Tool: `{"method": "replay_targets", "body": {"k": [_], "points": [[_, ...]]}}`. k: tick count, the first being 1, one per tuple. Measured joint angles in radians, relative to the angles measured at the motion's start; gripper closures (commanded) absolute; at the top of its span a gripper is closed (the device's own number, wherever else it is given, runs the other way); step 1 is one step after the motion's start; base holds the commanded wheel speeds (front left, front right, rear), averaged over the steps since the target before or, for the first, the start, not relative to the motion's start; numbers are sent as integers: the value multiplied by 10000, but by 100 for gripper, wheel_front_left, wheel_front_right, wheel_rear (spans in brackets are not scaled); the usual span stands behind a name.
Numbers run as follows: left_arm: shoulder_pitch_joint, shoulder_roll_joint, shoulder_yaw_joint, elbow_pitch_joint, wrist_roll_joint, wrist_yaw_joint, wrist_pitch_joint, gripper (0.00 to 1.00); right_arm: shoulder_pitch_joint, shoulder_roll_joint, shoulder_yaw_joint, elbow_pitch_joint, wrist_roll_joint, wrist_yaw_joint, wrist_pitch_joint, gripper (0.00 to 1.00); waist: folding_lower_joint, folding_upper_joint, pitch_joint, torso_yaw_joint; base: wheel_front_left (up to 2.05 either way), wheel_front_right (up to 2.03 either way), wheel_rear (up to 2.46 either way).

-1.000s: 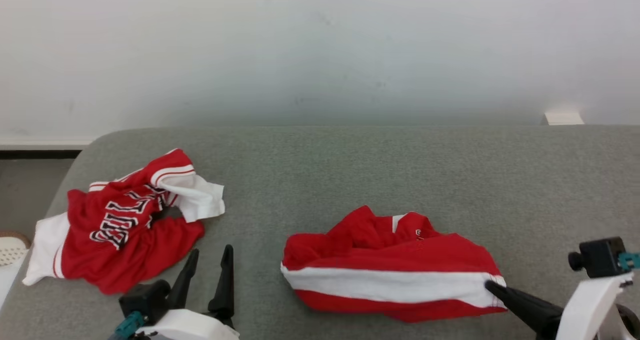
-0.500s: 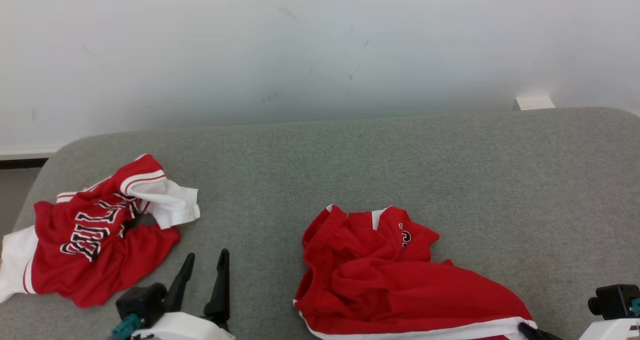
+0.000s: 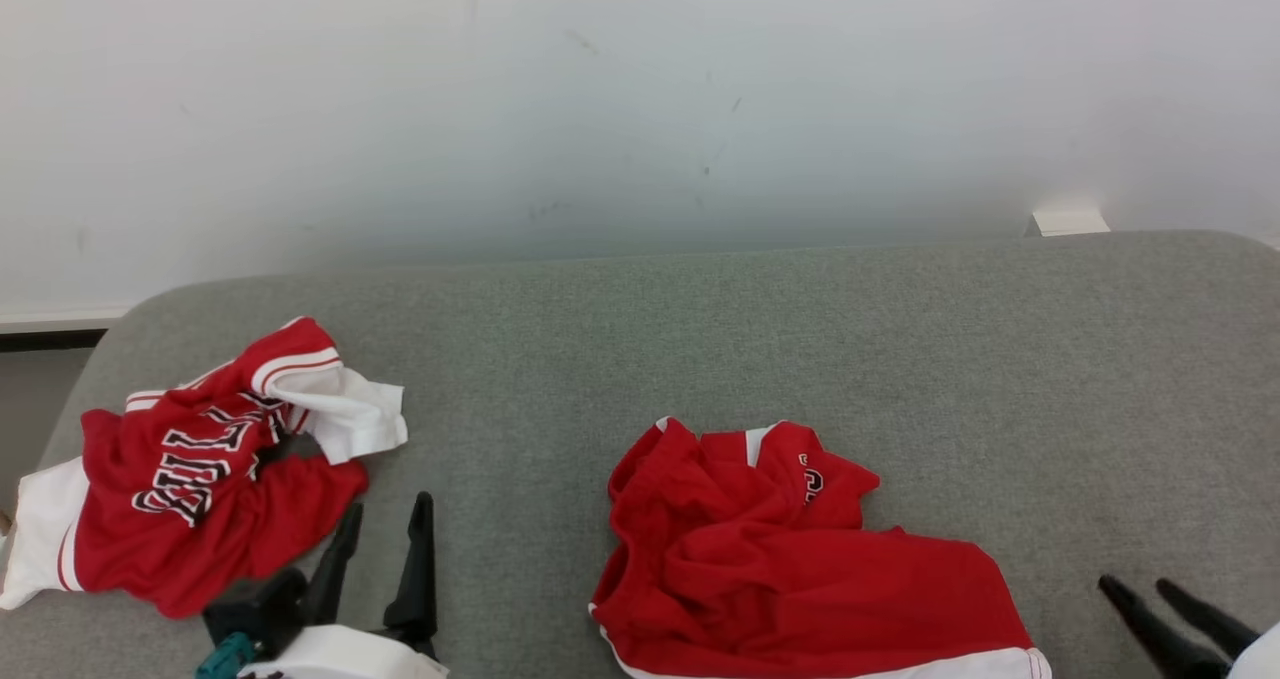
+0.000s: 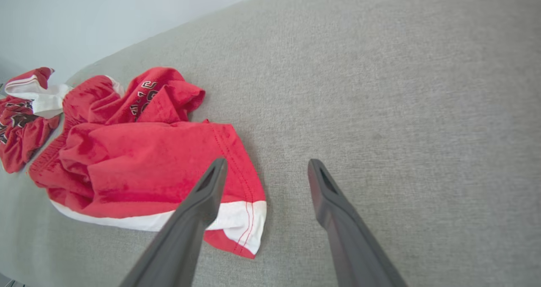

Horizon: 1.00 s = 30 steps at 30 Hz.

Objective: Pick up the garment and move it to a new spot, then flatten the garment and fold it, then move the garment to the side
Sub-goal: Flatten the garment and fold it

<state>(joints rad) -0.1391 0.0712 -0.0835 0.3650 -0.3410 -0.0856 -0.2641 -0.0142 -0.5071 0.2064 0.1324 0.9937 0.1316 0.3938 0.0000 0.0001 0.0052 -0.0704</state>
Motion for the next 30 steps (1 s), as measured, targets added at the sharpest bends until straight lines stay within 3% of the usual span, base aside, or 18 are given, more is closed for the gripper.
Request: {"method": "replay_targets", "body": {"k": [5,16,20,30], "points": [[88,31,155,-349,71,25,0,0,33,56,-932,-899,-947,0,-1273,0,0,0,-64,-16,0,0,0],[229,4,46,-711,228,-98,0,0,330,1891,-1680,-1030,-3250,0,-4567,0,0,0,-124,73,0,0,0],[274,-8,-33,-744,247,-111,0,0,377,2334,-1605,-957,-3605,0,-4890,0,0,-1,-142,-27,0,0,0],[247,19,-192,-832,274,-119,0,0,262,2477,-1383,-646,-4107,0,-5438,0,0,0,-76,-265,0,0,0]]}}
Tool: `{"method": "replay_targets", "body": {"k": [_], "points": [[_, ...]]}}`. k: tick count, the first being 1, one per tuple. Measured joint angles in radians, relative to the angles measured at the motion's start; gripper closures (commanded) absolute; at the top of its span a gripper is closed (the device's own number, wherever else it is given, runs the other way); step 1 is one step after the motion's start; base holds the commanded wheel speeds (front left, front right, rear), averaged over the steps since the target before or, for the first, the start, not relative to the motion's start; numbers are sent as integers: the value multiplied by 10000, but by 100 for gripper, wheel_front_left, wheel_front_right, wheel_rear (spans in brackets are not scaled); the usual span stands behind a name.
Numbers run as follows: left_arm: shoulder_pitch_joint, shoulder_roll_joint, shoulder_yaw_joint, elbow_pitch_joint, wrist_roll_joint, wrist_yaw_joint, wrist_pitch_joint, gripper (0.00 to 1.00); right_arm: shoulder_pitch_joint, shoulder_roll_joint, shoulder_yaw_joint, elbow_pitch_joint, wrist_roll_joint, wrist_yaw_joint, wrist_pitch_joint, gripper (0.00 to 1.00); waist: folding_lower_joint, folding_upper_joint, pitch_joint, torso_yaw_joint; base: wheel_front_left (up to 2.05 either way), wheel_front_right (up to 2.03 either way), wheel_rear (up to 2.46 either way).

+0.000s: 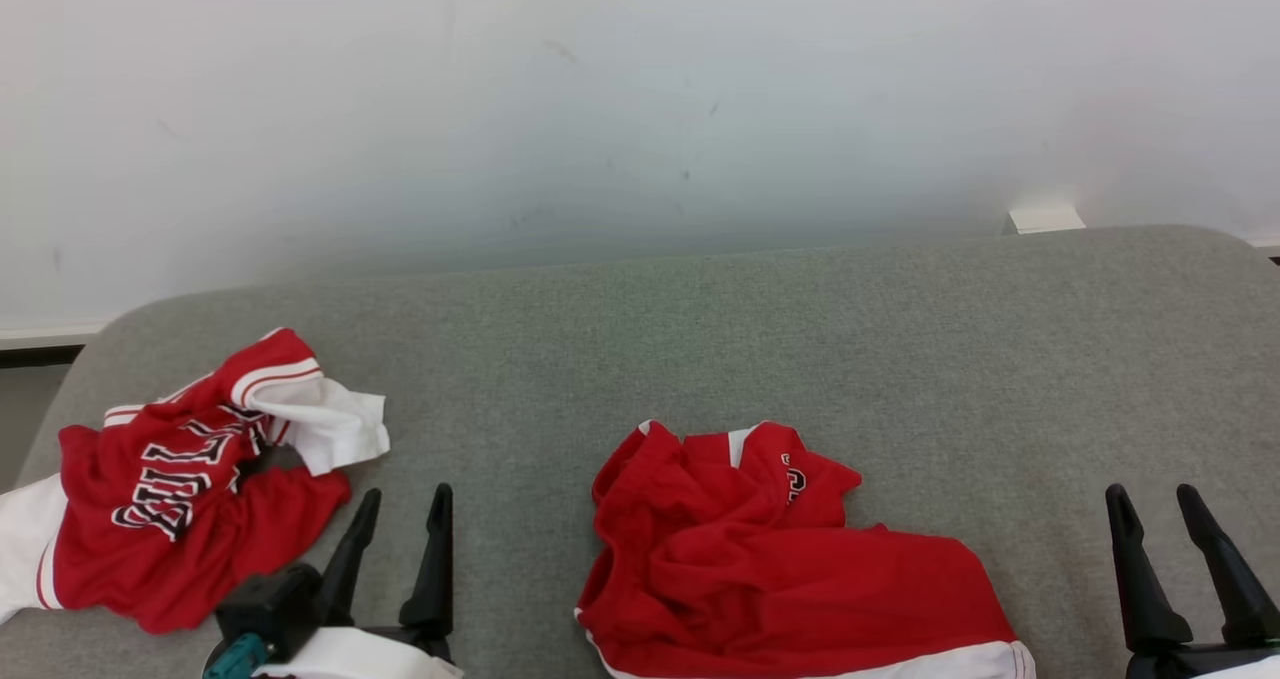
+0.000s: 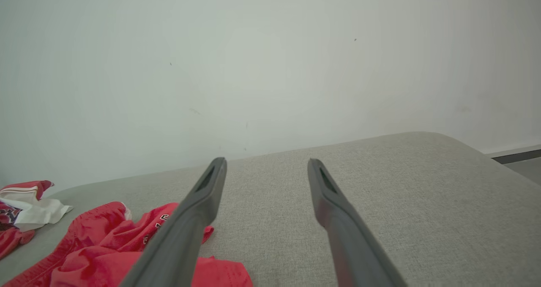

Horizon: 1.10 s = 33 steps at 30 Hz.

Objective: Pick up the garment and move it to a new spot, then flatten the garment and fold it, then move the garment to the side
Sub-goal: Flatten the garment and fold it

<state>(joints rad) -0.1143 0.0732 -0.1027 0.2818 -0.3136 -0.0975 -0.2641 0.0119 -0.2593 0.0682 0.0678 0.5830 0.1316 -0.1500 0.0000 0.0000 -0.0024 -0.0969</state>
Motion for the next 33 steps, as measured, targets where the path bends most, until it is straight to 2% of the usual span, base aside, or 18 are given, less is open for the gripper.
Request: {"method": "replay_targets", "body": {"k": [9,16,28,33], "points": [[21,-19,295,-293,-6,92,0,0,-60,136,-82,232,-738,0,-859,0,0,0,36,-107,0,0,0],[197,-94,569,-529,247,146,0,0,-136,405,130,303,-1526,0,-1068,0,0,0,21,-114,0,0,0],[319,-201,757,-456,401,36,0,0,-296,355,474,635,-1605,0,-1124,0,0,0,-29,-59,0,0,0],[314,-159,255,-73,92,-173,25,0,-232,35,445,951,-1434,0,-959,0,0,0,-65,-47,0,0,0]]}}
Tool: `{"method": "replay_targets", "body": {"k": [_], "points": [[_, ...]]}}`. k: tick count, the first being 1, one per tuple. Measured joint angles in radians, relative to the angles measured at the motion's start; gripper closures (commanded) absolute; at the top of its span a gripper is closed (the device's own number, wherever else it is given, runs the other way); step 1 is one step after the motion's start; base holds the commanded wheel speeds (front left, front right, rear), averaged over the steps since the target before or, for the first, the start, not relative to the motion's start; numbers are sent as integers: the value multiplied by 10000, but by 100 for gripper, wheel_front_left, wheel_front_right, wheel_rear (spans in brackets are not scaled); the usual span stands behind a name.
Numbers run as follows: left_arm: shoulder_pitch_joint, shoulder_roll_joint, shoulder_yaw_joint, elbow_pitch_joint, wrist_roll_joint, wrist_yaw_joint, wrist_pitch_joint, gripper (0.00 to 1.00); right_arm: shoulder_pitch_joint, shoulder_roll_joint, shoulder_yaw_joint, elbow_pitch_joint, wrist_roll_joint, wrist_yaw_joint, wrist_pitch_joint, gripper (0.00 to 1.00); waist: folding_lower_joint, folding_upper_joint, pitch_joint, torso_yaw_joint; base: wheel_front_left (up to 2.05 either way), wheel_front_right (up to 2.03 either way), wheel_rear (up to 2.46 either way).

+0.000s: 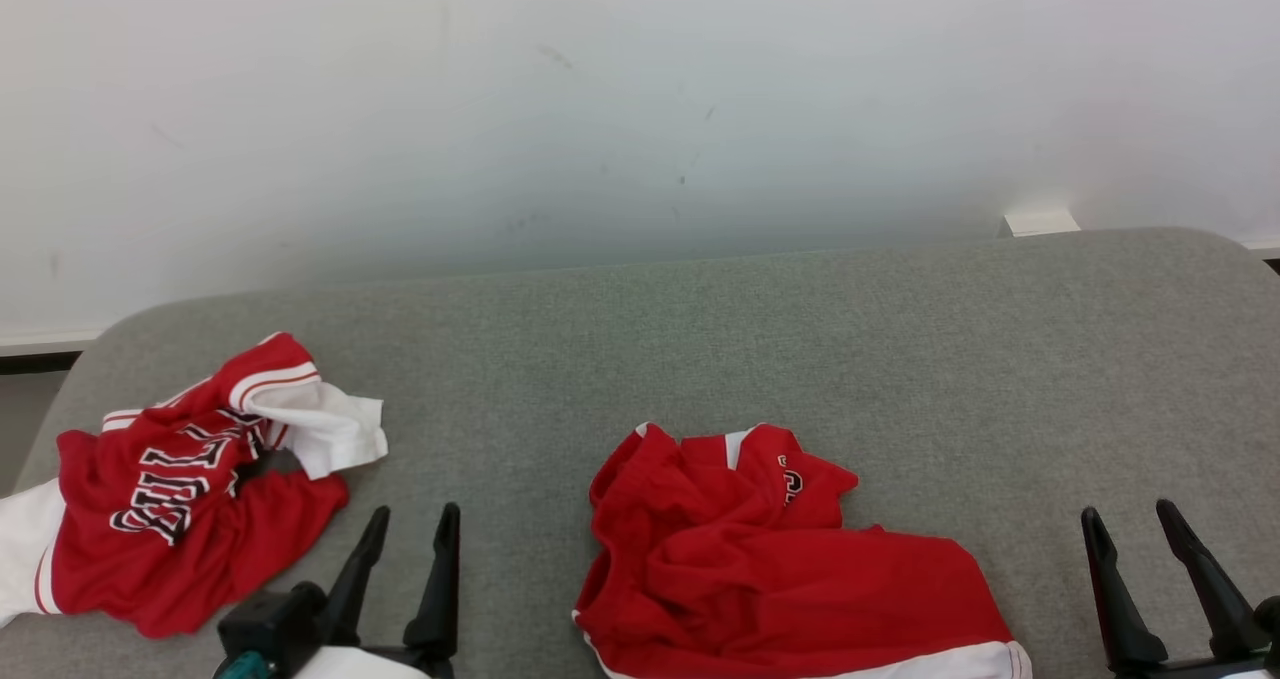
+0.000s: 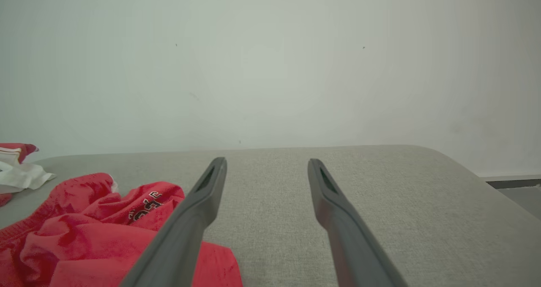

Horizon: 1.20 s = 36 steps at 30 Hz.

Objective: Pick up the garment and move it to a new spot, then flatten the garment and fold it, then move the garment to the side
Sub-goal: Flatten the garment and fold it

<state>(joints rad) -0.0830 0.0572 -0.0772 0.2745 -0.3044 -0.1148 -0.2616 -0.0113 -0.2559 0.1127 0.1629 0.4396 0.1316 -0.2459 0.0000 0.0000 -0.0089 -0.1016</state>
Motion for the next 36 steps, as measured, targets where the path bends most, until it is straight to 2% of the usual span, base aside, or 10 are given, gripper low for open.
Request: {"method": "replay_targets", "body": {"k": [3,7,15,23,32,33,34,35,36], "points": [[-75,299,-355,19,-46,-82,347,0,133,-395,203,157,391,0,546,0,0,0,8,-24,0,0,0],[-81,980,-1494,-230,-366,-127,1430,0,302,-819,790,462,1174,2,1530,0,0,0,95,-42,0,0,0],[-78,2608,-3461,-1475,-2136,-157,3024,0,257,-821,1797,1695,2514,0,2734,0,0,0,354,22,0,0,0],[-738,3680,-5294,-1848,-3275,-167,3914,0,-699,-669,2838,2702,3317,2,3016,0,0,0,595,44,0,0,0],[-2299,4157,-7204,-1011,-4190,-167,3814,0,-1638,-685,3799,3290,3971,0,2708,0,0,0,996,9,0,0,0],[-2434,4188,-7352,-888,-4299,-165,3730,0,-1708,-704,3923,3331,4075,2,2667,23,0,0,1015,-14,0,0,0],[-2518,4197,-7494,-792,-4449,-167,3643,0,-1748,-731,4023,3367,4161,0,2648,38,0,0,1027,-32,0,0,0],[-2595,4213,-7620,-690,-4541,-167,3565,0,-1792,-773,4113,3402,4249,0,2621,58,0,0,1038,-50,0,0,0],[-2661,4247,-7747,-570,-4646,-167,3509,0,-1843,-811,4238,3430,4330,0,2602,71,0,0,1049,-68,0,0,0]]}}
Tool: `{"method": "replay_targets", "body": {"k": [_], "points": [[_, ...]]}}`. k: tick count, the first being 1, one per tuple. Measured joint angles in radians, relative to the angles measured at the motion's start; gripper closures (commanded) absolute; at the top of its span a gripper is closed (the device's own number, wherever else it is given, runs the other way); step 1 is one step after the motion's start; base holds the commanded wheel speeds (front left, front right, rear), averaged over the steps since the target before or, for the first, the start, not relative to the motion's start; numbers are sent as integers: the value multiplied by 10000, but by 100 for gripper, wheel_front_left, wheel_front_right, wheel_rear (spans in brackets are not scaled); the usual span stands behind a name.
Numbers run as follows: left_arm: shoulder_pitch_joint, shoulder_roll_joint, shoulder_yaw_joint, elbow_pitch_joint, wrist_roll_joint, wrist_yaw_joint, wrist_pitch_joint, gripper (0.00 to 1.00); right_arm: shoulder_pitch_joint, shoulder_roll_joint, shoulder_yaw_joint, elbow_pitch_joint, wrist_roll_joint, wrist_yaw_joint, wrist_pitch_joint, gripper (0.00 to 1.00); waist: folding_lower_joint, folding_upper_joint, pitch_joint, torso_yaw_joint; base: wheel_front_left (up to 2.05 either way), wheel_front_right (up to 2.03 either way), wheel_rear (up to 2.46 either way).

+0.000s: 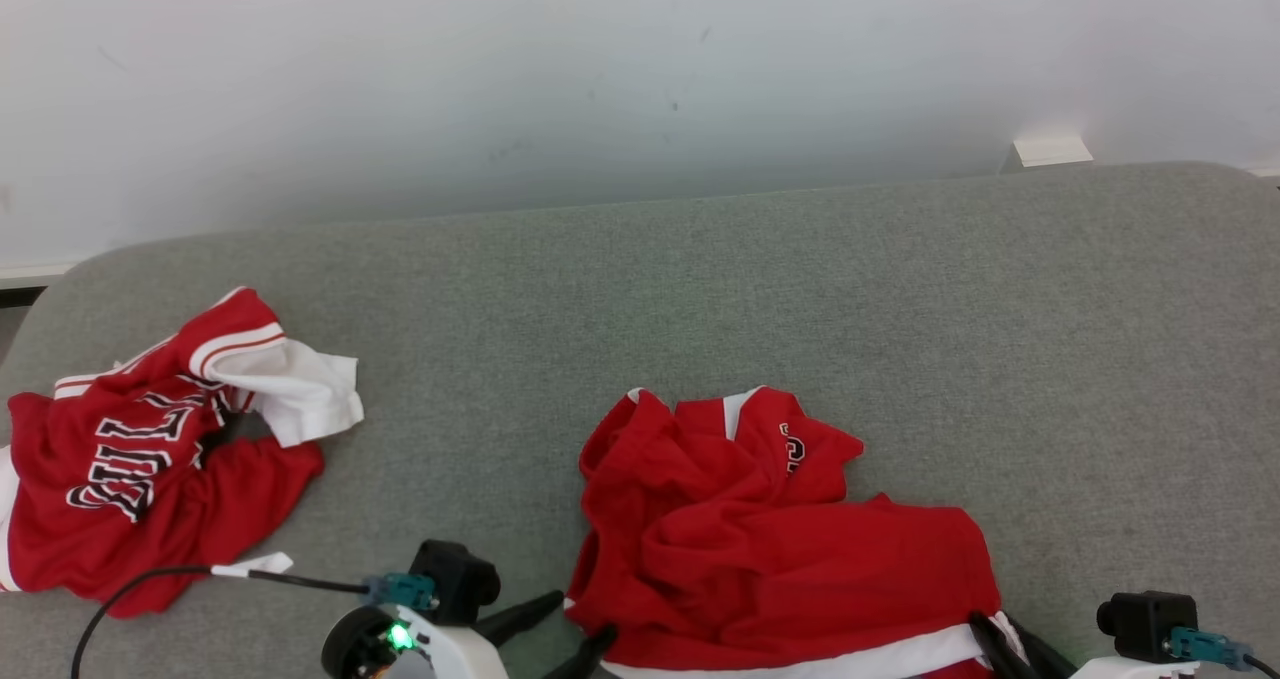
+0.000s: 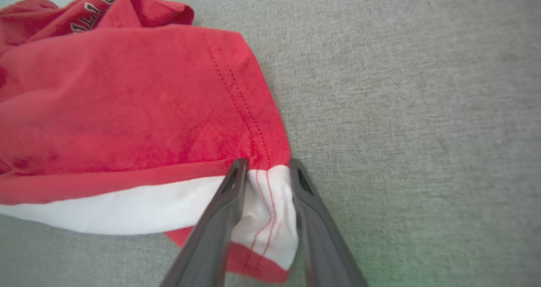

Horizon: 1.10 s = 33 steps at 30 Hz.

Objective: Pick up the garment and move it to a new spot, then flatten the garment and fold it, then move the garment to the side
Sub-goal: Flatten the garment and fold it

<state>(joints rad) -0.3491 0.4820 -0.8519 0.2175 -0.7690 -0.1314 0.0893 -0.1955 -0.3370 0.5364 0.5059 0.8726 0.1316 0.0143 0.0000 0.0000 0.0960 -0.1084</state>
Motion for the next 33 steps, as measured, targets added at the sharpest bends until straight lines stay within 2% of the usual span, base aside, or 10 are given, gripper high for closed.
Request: {"method": "replay_targets", "body": {"k": [1,2,3,4,11,17,21,27,33], "points": [[-57,33,-165,73,-86,2,-35,19,-28,-33,102,29,84,0,-36,87,0,0,10,-15,0,0,0],[-126,71,-318,142,-151,0,-92,55,-48,-42,213,36,167,0,-44,100,0,0,15,-30,0,0,0],[-194,92,-464,178,-211,2,-198,68,-68,-48,330,35,267,0,-67,100,1,0,12,-41,0,0,0],[-274,128,-658,180,-345,0,-293,100,-82,-65,441,21,380,0,-117,100,1,0,8,-51,0,0,0],[-549,428,-1197,389,-1014,0,-978,100,-72,-339,874,-387,1457,0,-594,100,0,0,-115,-28,0,0,0],[-761,623,-1001,6,-1678,0,-1611,100,-59,-999,947,-1699,2556,0,-1080,100,0,0,-283,68,0,0,0],[-1050,811,-882,-370,-1939,0,-1657,100,-235,-1557,993,-2650,2840,0,-1296,100,0,0,-361,87,0,0,0],[-1893,930,-412,-564,-2253,90,-1488,100,-1005,-2102,1007,-3490,3185,0,-1256,100,0,0,-258,108,0,0,0],[-3560,880,238,4,-2859,75,-817,100,-3074,-2155,1124,-3126,3248,0,-709,100,0,0,296,27,0,0,0]]}}
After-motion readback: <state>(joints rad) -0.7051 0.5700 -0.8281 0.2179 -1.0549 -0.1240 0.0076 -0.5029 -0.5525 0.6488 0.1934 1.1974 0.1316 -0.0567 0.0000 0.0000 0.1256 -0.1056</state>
